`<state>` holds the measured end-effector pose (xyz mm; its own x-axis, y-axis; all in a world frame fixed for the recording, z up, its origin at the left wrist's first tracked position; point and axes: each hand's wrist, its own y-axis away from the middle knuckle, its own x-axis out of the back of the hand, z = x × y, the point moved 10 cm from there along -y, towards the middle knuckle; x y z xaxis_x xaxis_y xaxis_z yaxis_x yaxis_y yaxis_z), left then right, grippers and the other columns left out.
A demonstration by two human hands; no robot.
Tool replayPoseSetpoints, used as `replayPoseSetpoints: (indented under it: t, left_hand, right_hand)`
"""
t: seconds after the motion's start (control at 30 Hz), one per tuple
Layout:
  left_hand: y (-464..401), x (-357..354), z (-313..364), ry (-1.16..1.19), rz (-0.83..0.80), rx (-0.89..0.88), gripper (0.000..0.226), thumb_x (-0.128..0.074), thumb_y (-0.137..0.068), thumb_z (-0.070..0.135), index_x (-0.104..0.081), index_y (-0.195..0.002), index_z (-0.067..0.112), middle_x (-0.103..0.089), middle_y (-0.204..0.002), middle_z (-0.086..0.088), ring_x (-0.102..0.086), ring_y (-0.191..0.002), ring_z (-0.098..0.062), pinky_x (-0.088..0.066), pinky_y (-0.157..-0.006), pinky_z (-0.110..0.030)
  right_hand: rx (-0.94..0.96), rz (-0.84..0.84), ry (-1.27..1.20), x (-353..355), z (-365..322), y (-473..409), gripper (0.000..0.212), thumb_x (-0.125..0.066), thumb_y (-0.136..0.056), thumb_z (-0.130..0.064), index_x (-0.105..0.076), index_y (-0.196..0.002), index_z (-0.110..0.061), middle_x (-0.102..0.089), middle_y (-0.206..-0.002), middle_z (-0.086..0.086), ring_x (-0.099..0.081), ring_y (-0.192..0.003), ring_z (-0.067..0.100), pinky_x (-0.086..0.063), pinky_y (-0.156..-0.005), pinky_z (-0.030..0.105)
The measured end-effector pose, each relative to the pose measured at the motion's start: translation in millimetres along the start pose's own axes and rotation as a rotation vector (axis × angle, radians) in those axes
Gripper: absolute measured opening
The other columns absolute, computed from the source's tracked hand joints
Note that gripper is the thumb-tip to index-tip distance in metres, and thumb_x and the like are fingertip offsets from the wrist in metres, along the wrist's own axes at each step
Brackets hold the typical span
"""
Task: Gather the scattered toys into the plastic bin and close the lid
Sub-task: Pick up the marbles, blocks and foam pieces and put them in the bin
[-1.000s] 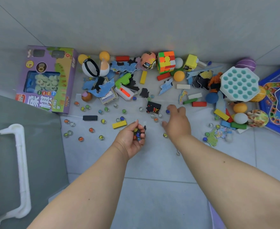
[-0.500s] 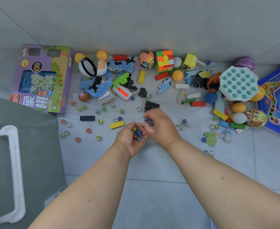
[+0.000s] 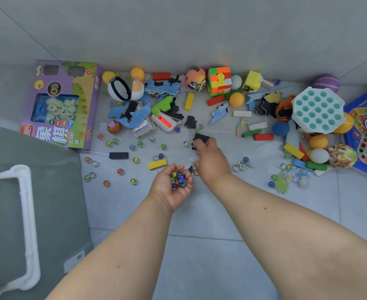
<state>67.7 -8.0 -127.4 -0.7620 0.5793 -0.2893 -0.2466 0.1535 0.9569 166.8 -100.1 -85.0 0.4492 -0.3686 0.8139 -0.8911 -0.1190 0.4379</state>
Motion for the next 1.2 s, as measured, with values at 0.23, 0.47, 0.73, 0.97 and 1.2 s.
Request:
replayPoseSetpoints:
  t: [0.23, 0.47, 0.73, 0.97, 1.2]
  left_hand:
    - [0, 14, 1, -0.035, 0.049, -0.020, 0.031, -0.047, -0.097, 0.026, -0.058, -0.075, 0.006, -0.054, -0.069, -0.009, -0.054, -0.063, -0.017, -0.053, -0.054, -0.024]
    - [1, 9, 12, 0.078, -0.008, -0.058, 0.030, -0.047, -0.098, 0.029, -0.060, -0.083, 0.006, -0.060, -0.079, -0.010, -0.060, -0.072, -0.020, -0.057, -0.068, -0.030]
    - [7, 12, 18, 0.114, -0.079, -0.062, 0.030, -0.052, -0.095, 0.028, -0.058, -0.077, 0.005, -0.057, -0.074, -0.010, -0.058, -0.061, -0.019, -0.054, -0.054, -0.022]
    - [10, 31, 16, 0.098, 0.008, -0.084, 0.035, -0.051, -0.096, 0.028, -0.056, -0.070, 0.006, -0.053, -0.059, -0.009, -0.051, -0.058, -0.016, -0.048, -0.048, -0.018]
    - [9, 37, 14, 0.092, 0.025, -0.104, 0.032, -0.051, -0.095, 0.025, -0.057, -0.071, 0.006, -0.056, -0.059, -0.007, -0.052, -0.062, -0.015, -0.048, -0.049, -0.019]
  right_hand:
    - [0.033, -0.011, 0.085, -12, 6, -1, 0.038, -0.047, -0.088, 0.001, -0.047, -0.124, -0.009, -0.042, -0.122, 0.017, -0.051, -0.097, 0.035, -0.039, -0.070, 0.033]
    - [0.143, -0.035, -0.378, 4, -37, 22, 0.024, -0.058, -0.083, -0.008, -0.064, -0.106, -0.011, -0.054, -0.105, 0.011, -0.058, -0.088, 0.026, -0.046, -0.077, 0.030]
    - [-0.002, 0.244, -0.515, 22, -6, 47, 0.021, -0.056, -0.084, -0.008, -0.064, -0.103, -0.010, -0.058, -0.104, 0.006, -0.057, -0.086, 0.019, -0.045, -0.080, 0.026]
    - [0.044, -0.164, 0.034, -55, 3, 54, 0.032, -0.057, -0.090, -0.015, -0.050, -0.120, -0.010, -0.046, -0.118, 0.011, -0.054, -0.098, 0.029, -0.039, -0.070, 0.030]
    - [-0.068, 0.232, -0.181, -12, 22, 62, 0.024, -0.060, -0.064, 0.009, -0.061, -0.087, 0.001, -0.056, -0.082, 0.020, -0.055, -0.052, 0.035, -0.041, -0.043, 0.027]
